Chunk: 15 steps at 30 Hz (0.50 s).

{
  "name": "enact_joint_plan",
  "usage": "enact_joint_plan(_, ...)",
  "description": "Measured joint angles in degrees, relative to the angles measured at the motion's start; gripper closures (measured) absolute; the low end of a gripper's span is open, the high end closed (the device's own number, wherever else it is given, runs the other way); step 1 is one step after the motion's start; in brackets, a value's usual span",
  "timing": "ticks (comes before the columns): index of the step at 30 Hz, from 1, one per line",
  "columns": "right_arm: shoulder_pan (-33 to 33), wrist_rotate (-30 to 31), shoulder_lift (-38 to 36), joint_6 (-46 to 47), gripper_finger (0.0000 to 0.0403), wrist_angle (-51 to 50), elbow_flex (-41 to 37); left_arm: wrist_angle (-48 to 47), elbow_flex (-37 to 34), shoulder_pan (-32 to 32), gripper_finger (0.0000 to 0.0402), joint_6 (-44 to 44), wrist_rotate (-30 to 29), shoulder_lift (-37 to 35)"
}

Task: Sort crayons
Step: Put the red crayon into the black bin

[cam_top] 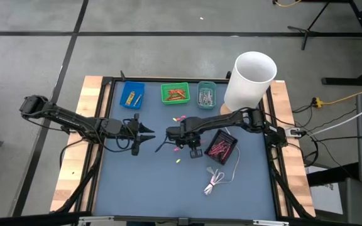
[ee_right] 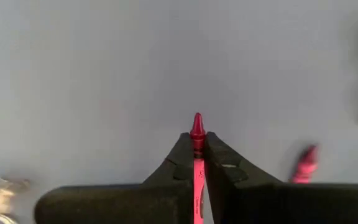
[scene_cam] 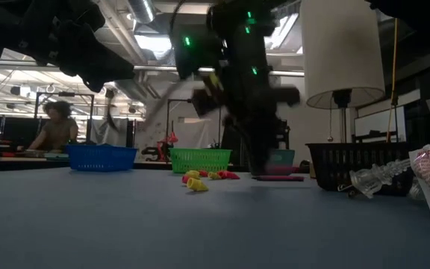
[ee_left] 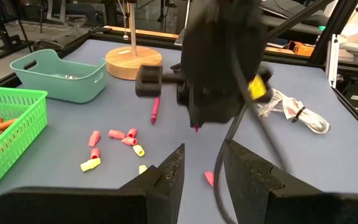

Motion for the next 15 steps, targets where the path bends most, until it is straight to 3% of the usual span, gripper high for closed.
enact_joint_plan(10,0.5,-0.8,-0.2,1.9,0.0387,-14.3,13.4,0.0,0.0,0.0,0.0305,0.0,0.0,0.0)
enact_joint_plan(15,2.5,-1.7,-0.4,3.3,0.0387,-20.2,16.2,0.0,0.0,0.0,0.0305,0.0,0.0,0.0)
